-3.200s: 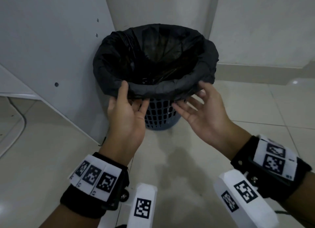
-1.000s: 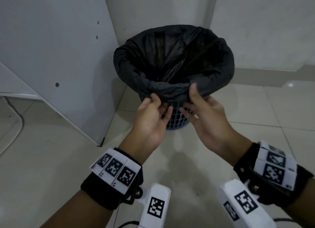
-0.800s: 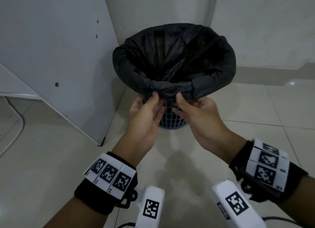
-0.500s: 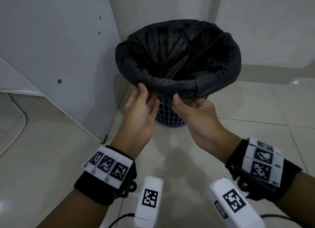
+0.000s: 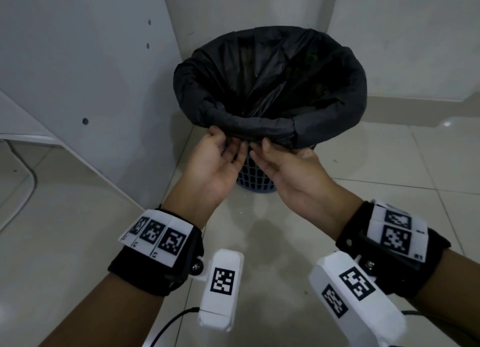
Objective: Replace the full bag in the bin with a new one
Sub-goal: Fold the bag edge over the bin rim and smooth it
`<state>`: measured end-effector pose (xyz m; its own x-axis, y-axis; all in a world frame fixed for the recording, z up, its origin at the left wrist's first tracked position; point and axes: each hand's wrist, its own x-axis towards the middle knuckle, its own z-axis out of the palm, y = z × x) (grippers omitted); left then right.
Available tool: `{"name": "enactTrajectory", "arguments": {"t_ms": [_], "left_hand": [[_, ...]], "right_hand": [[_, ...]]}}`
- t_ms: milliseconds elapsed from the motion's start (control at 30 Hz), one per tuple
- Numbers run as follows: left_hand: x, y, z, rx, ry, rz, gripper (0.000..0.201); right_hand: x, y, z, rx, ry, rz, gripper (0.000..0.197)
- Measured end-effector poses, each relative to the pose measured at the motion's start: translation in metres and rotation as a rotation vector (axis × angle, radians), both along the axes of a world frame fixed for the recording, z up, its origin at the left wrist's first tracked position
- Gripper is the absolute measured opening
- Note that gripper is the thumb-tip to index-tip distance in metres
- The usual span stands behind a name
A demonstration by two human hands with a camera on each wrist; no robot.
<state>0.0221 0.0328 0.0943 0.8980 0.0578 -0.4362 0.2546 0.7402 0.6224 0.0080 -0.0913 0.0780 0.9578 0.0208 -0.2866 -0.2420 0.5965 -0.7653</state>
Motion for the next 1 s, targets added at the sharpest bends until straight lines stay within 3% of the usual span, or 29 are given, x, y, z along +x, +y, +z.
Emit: {"name": "enactTrajectory", "arguments": {"t_ms": [200,367,533,600,1000], "left_hand": [[0.001,0.004,-0.001,0.072,0.008,-0.034,0.020],[-0.001,0.011,-0.002,0.139,-0.051,-0.043,0.039],[0.001,0.020,0.002,-0.007,0.000,0.112,0.030],[0.005,0.025,0.006,-0.032,0.024,0.101,0.035],[0.037,0.041,0.014,-0.017,0.059,0.055,0.019]], "right_hand": [[-0.005,-0.003,0.013,0.109,0.038,0.077,0.013],[-0.002,-0.006,0.028,0.190,0.041,0.066,0.036],[0.000,-0.001,0.022,0.199,0.080,-0.038,0.020],[-0.001,-0.001,0.023,0.213,0.073,-0.052,0.018],[-0.002,-0.002,0.025,0.218,0.049,-0.093,0.024]]}}
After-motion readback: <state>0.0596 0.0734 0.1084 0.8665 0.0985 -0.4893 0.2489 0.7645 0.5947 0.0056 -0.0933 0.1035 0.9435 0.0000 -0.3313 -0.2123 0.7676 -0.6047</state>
